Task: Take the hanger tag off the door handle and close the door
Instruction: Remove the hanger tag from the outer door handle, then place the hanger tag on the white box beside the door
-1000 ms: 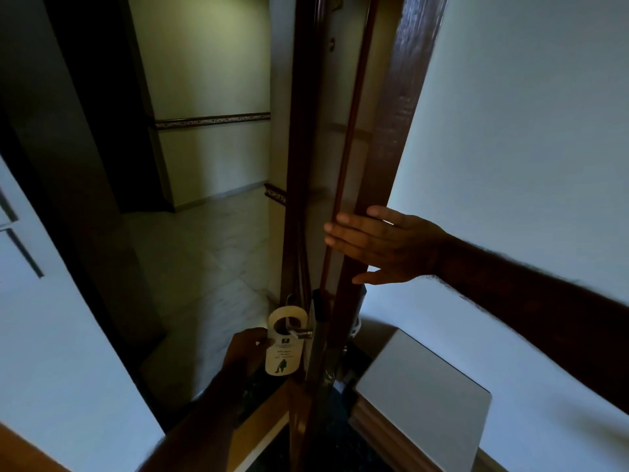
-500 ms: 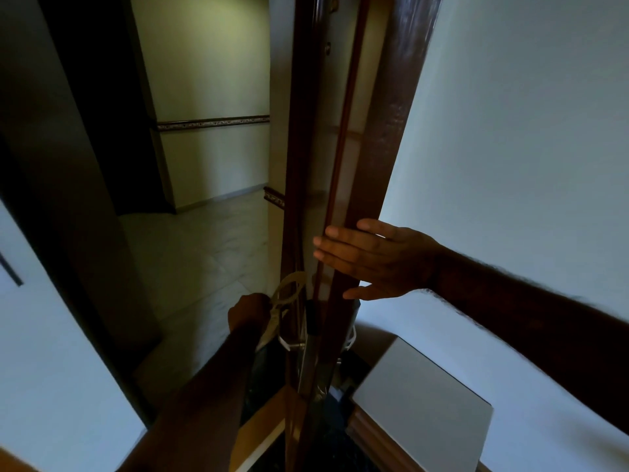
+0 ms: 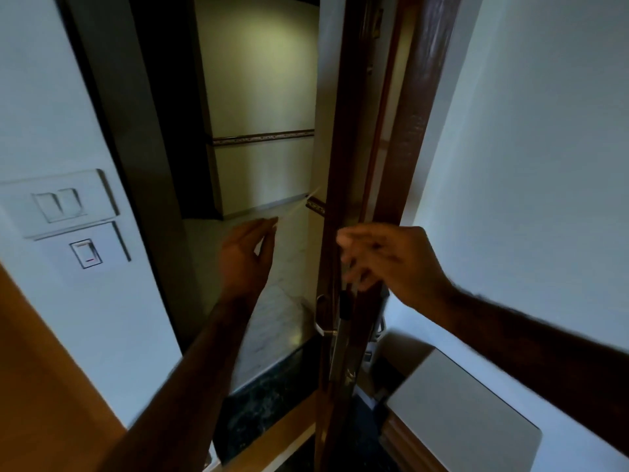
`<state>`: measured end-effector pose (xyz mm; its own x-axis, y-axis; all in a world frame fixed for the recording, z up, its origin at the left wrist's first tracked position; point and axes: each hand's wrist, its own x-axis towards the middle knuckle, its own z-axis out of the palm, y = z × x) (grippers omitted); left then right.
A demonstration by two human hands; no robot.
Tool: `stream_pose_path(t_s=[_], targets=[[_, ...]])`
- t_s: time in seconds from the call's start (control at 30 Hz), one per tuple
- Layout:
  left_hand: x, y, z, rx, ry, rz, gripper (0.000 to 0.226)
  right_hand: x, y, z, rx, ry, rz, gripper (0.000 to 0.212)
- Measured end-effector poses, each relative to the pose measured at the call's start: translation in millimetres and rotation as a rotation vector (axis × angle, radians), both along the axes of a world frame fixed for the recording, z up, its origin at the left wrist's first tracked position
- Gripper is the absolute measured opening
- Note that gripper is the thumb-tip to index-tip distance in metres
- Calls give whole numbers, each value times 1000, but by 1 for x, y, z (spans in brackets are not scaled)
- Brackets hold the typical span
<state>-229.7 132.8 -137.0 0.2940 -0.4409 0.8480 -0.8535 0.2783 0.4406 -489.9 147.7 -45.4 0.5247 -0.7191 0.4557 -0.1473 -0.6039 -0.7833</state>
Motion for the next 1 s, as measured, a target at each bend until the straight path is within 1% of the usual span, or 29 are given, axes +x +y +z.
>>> stream_pose_path(t_s=[0.03,0.07,0.1,0.13,0.2,0.23,0.3,0.33,0.37,0.4,0.43,0.47,0.5,0.53,0.57,0.67,0.7,0.77,0.83,0.9,0.93,1.0], targets=[[1,11,11,-84,-92,25,20,9,4,8,238,-103,9,35],[1,20,20,-145,-187,53,21,15,6,15,379,-150,25,43],[1,30,27,-182,-279,84,22,21,8,20,446,-175,48,48],[-1,40,32,-200,-356,113,23,25,10,26,468,-203,71,43],[-6,52,40,-206,-454,143,24,25,8,32,470,-265,80,15],[-8,56,43,-205,-479,138,25,22,6,33,473,-279,76,8],[-14,61,49,-173,-453,112,36,12,5,34,468,-265,99,10],[-18,61,52,-131,-361,93,47,5,5,36,451,-255,115,15],[-22,62,54,-77,-183,55,62,-2,4,37,430,-239,133,22],[-25,62,58,-34,73,-8,75,-9,3,37,412,-225,143,28],[-29,63,63,-15,369,-102,83,-19,0,37,393,-214,142,32],[-33,62,68,-3,643,-211,84,-30,-3,36,384,-204,139,33],[-34,62,73,4,846,-300,77,-40,-7,34,377,-192,143,33],[-37,62,79,8,939,-349,66,-51,-11,32,376,-186,141,31],[-42,64,83,-13,956,-362,53,-61,-14,29,377,-184,131,28],[-76,71,93,-200,883,-379,28,-103,-30,21,392,-217,75,29],[-90,75,94,-263,829,-399,23,-116,-37,17,402,-228,43,33],[-123,77,98,-295,678,-424,19,-147,-54,6,425,-255,-39,39],[-155,72,98,-260,492,-417,17,-179,-74,-5,457,-299,-127,38],[-183,61,97,-177,300,-379,19,-209,-95,-16,492,-359,-187,38],[-196,52,96,-124,231,-365,21,-223,-105,-22,511,-398,-211,40],[-226,30,92,-11,155,-366,25,-256,-127,-36,555,-476,-253,43]])
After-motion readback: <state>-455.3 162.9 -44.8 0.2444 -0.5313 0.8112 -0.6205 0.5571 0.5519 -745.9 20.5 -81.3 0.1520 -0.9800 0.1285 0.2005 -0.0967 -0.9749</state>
